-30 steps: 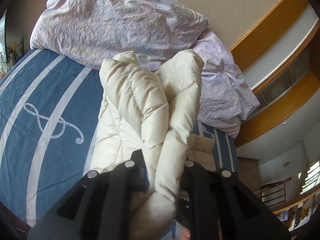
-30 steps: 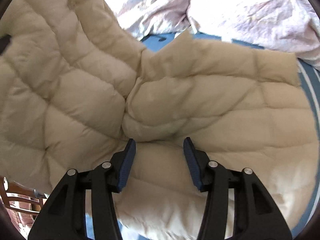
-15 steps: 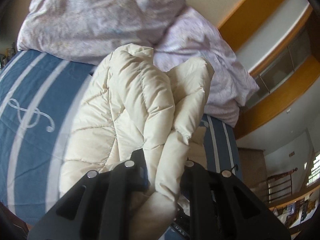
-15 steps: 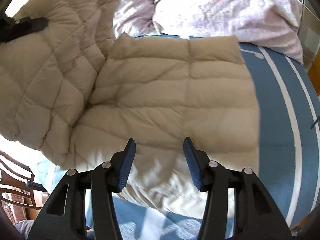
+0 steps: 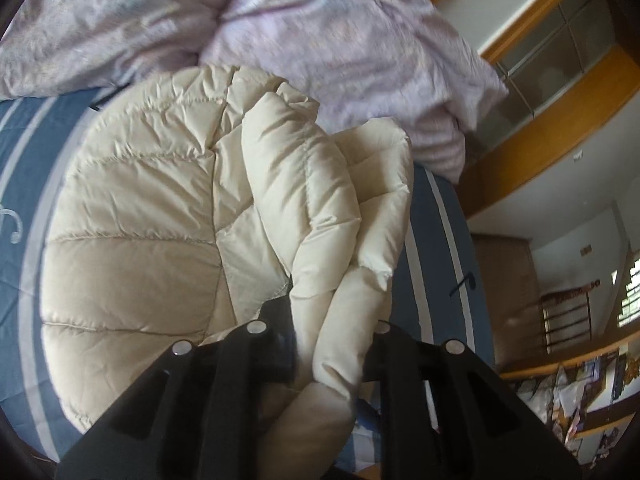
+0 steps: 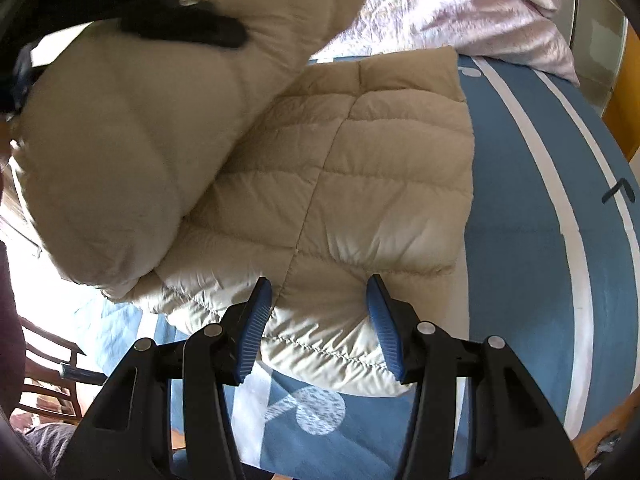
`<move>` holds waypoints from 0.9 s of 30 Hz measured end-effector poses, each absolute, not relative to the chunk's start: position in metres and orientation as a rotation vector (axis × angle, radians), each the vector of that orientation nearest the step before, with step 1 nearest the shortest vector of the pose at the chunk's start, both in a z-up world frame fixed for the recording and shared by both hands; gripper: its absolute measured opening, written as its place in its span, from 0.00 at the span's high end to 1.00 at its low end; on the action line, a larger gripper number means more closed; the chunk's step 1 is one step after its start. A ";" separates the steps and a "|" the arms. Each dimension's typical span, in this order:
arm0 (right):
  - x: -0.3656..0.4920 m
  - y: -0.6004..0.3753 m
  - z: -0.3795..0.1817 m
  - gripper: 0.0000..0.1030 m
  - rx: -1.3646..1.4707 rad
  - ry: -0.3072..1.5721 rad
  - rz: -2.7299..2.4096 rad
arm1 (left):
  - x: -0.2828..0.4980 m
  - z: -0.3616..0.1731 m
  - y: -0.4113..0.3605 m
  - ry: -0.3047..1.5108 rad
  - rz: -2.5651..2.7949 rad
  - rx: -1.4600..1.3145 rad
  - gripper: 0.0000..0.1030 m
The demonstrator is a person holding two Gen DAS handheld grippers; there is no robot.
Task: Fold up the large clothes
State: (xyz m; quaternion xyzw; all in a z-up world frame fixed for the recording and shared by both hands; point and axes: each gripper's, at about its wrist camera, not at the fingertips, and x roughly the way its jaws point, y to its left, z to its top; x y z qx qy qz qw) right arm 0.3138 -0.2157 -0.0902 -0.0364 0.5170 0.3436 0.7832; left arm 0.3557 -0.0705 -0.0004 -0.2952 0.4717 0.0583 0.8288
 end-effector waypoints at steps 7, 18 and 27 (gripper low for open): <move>0.314 -0.222 -0.095 0.50 -0.059 1.123 0.747 | 0.354 0.014 -0.077 0.997 0.028 -0.676 0.47; 0.315 -0.224 -0.098 0.50 -0.054 1.130 0.750 | 0.324 0.035 -0.029 0.947 0.158 -0.568 0.41; 0.314 -0.227 -0.099 0.50 -0.051 1.127 0.746 | 0.303 -0.002 0.002 0.981 0.317 -0.473 0.42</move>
